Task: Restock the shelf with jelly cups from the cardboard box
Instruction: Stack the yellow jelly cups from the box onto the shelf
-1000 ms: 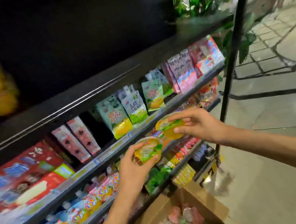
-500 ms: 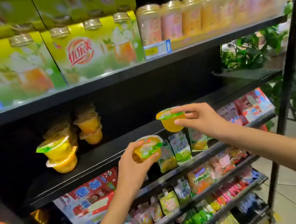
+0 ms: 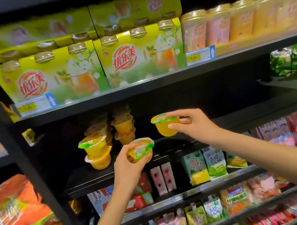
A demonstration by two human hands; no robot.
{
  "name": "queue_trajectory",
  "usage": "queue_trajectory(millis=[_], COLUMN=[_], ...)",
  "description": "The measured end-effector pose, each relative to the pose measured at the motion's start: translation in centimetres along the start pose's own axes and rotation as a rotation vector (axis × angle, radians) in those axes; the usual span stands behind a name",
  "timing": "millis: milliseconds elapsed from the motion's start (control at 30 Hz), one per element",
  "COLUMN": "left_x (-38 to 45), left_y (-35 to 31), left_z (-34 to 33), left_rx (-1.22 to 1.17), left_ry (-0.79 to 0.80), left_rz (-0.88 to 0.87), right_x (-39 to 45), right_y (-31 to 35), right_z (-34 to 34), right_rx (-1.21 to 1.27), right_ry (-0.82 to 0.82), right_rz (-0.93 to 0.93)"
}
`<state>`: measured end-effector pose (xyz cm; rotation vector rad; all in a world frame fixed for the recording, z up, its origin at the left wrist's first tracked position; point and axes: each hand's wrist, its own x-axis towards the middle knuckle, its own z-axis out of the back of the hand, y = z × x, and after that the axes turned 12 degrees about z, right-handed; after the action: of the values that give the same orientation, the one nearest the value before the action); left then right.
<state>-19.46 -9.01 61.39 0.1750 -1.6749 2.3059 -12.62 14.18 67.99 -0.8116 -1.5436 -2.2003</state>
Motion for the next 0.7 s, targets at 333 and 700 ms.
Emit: queue_trajectory(millis=[333,700], left_x=[1.2,2.2], left_y=[1.7,2.1], left_z=[2.0,1.1], left_rx=[0.034,0.038], left_ry=[-0.105,-0.14], left_rz=[0.032,0.04], right_x=[2.7,5.3], right_y=[-2.0,-3.8], right_z=[-5.2,-9.3], right_rx=[0.08,0.012], right_ry=[0.08,0.133], right_rz=[0.029,0.077])
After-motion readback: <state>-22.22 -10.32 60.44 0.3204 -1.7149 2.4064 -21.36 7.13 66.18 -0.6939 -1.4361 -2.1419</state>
